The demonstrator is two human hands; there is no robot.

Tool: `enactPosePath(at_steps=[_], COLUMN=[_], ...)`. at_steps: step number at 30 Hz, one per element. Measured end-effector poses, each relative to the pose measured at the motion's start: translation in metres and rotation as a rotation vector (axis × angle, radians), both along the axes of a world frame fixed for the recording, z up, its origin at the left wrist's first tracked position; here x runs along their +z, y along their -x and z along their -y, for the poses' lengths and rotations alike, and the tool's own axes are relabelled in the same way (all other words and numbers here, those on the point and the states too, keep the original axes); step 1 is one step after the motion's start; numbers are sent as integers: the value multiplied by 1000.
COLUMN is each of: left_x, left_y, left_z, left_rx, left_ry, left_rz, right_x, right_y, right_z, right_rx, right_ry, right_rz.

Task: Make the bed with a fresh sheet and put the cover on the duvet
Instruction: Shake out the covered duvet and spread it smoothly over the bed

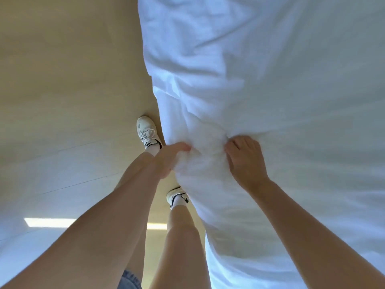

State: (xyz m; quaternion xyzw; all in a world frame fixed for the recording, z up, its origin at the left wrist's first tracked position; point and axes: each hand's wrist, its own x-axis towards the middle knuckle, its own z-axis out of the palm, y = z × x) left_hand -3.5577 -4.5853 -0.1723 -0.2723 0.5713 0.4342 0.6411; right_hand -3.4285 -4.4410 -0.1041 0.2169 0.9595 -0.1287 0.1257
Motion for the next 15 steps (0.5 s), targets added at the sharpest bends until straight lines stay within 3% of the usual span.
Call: enactPosePath(at_steps=[4, 7, 11, 15], left_x=[18, 22, 29, 30], left_y=[-12, -27, -78, -111], left_z=[17, 50, 44, 30], left_rx=[81, 117, -388, -195], left_ry=[-143, -242, -287, -158], left_rz=[-36, 0, -154, -374], right_x=[20, 38, 46, 34], right_y=[7, -24, -111, -157], right_z=[-1, -10, -36, -13], right_rx=[13, -1, -101, -152], right_ry=[93, 137, 43, 6], right_rz=[-138, -100, 58, 50])
